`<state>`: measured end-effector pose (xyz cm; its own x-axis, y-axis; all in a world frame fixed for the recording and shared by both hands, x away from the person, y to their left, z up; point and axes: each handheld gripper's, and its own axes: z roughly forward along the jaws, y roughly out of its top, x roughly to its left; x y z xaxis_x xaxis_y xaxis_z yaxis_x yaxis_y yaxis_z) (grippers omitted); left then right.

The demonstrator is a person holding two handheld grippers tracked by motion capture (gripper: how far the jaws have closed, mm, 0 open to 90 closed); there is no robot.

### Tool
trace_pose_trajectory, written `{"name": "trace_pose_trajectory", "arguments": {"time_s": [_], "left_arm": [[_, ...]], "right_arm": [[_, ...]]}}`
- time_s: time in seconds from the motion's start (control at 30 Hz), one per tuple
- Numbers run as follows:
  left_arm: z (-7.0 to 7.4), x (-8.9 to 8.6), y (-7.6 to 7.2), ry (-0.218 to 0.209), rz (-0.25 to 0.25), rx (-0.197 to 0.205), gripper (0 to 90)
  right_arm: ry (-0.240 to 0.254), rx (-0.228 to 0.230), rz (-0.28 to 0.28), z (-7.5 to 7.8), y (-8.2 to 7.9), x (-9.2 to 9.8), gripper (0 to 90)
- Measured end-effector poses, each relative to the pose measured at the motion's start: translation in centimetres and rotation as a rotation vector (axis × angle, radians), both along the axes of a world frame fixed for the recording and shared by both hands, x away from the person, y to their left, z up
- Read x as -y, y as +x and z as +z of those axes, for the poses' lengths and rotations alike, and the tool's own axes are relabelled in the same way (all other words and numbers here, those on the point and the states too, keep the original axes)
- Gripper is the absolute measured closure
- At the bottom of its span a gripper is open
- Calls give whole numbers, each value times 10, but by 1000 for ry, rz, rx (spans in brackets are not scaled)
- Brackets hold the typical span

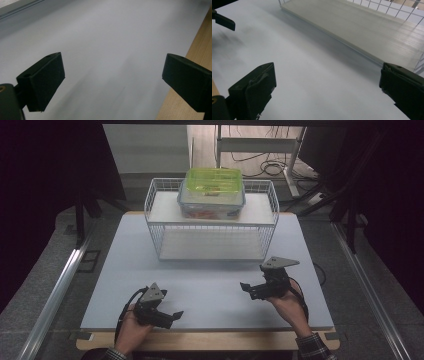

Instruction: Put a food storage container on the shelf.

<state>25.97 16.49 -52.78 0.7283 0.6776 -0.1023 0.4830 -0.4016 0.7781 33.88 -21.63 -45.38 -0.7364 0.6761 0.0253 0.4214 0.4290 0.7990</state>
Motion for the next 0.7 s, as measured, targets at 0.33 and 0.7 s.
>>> {"name": "trace_pose_trajectory", "arguments": {"time_s": [0.33, 0.7], "left_arm": [[0, 0, 0, 2, 0, -1, 41], [-1, 1, 0, 5, 0, -2, 41]], "right_arm": [[16, 0, -36, -8, -9, 15, 0], [10, 6, -62, -21, -17, 29, 0]]}}
